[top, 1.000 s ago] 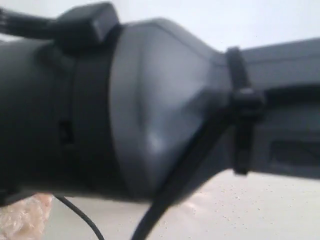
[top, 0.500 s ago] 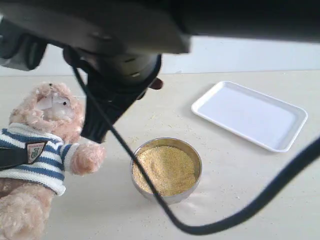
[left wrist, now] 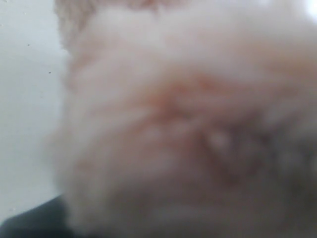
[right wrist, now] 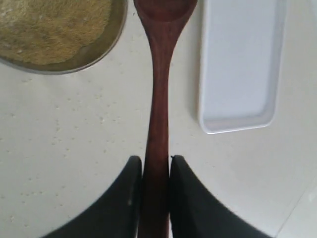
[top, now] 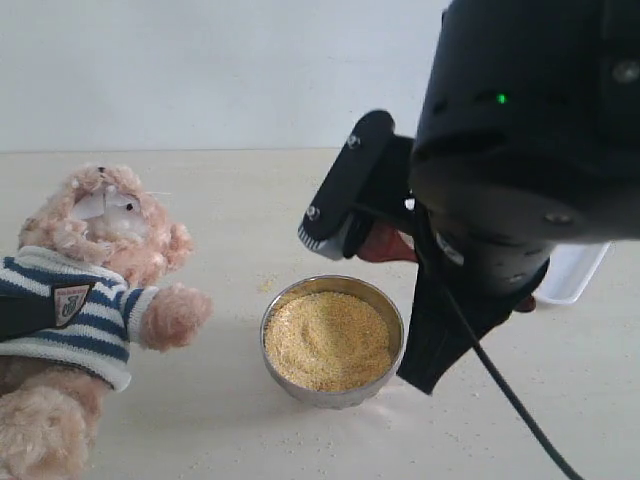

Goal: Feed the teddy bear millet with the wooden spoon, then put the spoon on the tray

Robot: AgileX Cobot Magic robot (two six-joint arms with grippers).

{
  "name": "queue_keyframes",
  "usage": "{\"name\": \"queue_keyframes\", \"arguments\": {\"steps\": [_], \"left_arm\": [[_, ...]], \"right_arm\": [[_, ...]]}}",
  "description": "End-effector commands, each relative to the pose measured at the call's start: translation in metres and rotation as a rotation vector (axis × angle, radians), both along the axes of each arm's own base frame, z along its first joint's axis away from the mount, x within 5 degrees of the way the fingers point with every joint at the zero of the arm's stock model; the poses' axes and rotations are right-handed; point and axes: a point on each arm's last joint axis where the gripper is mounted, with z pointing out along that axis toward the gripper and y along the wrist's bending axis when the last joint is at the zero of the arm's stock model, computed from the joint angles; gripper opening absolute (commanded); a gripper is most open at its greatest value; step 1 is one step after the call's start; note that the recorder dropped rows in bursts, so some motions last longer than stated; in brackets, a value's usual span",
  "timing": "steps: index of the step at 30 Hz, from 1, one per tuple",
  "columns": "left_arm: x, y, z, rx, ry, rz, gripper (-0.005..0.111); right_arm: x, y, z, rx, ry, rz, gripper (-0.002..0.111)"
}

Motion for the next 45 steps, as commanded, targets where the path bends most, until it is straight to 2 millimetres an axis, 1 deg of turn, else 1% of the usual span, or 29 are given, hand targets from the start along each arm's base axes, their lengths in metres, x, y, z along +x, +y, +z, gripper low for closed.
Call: {"name": "queue_keyframes", "arguments": {"steps": [1,5,7,8,9,11,15,22,28,33,39,45], "left_arm": [[-0.001,-0.001,0.003,-0.021,-0.021,0.004,0.005],[-0.001,-0.001,0.003,-0.021,-0.021,0.004,0.005],[-0.001,-0.001,0.003,-0.021,-0.021,0.004,0.005],[-0.001,-0.001,0.003,-0.021,-0.021,0.004,0.005],[-0.001,-0.001,0.003,-0.021,-0.021,0.004,0.005],[-0.001,-0.001,0.003,-0.021,-0.021,0.004,0.005],[-0.001,-0.001,0.003,-0.021,-0.021,0.004,0.005],[-0.001,-0.001,0.003,-0.021,-0.021,0.004,0.005],[-0.001,-0.001,0.003,-0.021,-0.021,0.004,0.005],[-0.001,-0.001,0.003,-0.021,-0.021,0.004,0.005],[-0.001,-0.001,0.003,-0.021,-0.021,0.004,0.005],[-0.001,-0.001,0.003,-0.021,-0.021,0.004,0.005]], "right_arm": [[-0.004,0.001,-0.016,0.044,0.045,0.017,0.009],[0.001,0.005,-0.025,-0.004,0.043,0.034,0.009],[0.004,0.005,-0.032,-0.085,0.040,0.054,0.009],[0.004,0.007,-0.039,-0.180,0.031,0.077,0.009],[0.004,0.009,-0.042,-0.225,0.017,0.094,0.009],[0.002,0.019,-0.048,-0.307,-0.039,0.167,0.009],[0.000,0.029,-0.060,-0.377,-0.048,0.231,0.009],[0.002,0.036,-0.078,-0.449,-0.039,0.261,0.009],[-0.004,0.045,-0.090,-0.443,-0.016,0.291,0.009],[-0.011,0.047,-0.096,-0.357,0.072,0.263,0.009],[-0.015,0.051,-0.100,-0.280,0.108,0.247,0.009],[-0.016,0.053,-0.101,-0.253,0.115,0.234,0.009]]}}
